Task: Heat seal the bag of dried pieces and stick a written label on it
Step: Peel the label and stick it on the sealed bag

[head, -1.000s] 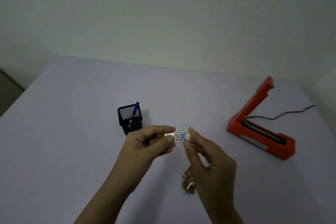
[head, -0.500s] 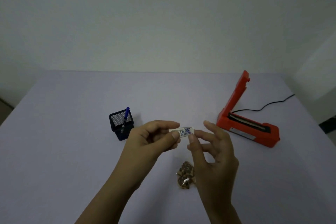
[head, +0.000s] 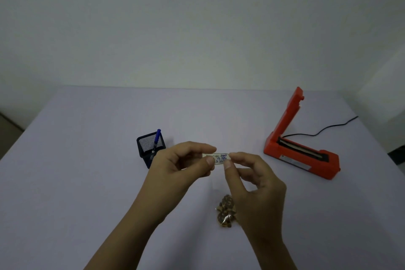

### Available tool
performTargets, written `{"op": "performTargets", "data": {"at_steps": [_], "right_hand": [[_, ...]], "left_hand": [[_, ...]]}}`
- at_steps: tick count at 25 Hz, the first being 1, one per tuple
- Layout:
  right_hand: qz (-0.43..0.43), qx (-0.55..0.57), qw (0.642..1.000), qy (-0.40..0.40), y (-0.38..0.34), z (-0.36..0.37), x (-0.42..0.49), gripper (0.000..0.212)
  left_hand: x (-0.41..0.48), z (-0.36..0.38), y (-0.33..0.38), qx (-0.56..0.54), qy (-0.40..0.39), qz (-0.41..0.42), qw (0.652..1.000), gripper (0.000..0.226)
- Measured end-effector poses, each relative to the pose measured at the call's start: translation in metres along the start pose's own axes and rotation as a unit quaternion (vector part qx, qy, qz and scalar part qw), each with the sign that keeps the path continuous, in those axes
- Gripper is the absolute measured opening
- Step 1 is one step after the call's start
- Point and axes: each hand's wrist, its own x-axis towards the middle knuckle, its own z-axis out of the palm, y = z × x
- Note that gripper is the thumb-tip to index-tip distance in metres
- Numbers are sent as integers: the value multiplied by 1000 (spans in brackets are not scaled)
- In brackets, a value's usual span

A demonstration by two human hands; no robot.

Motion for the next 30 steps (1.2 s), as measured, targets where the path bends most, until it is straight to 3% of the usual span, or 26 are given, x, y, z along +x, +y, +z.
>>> {"op": "performTargets", "data": {"at_steps": [3,6,9,13,17,21,26,28,30], "right_hand": [[-1,-16,1000,-14,2,-1,2,15],[-58,-74,996,-9,5,1,2,5],[-123,-116,986,7,9,3,0,17],[-187,-121,973,56,13,7,-1,22],[-224,-121,966,56,16,6,2,13],[-233,-133,961,62,18,5,3,12],[-215,-128,967,50,19,9,1,10],[-212,-131,968,35,20,10,-2,8],[-208,-129,969,31,23,10,-3,8]], "left_hand": [[-1,-2,0,35,-1,6,999,22],[-3,2,1,32,-1,-6,999,16],[-4,4,2,6,10,-27,1000,15],[-5,3,4,-22,8,-39,999,15],[-5,1,5,-11,7,-41,999,16],[-8,-1,4,124,11,53,991,18],[-9,1,3,201,7,123,972,8],[-8,1,-1,228,34,129,965,21],[-7,0,-2,199,29,87,976,19]]}}
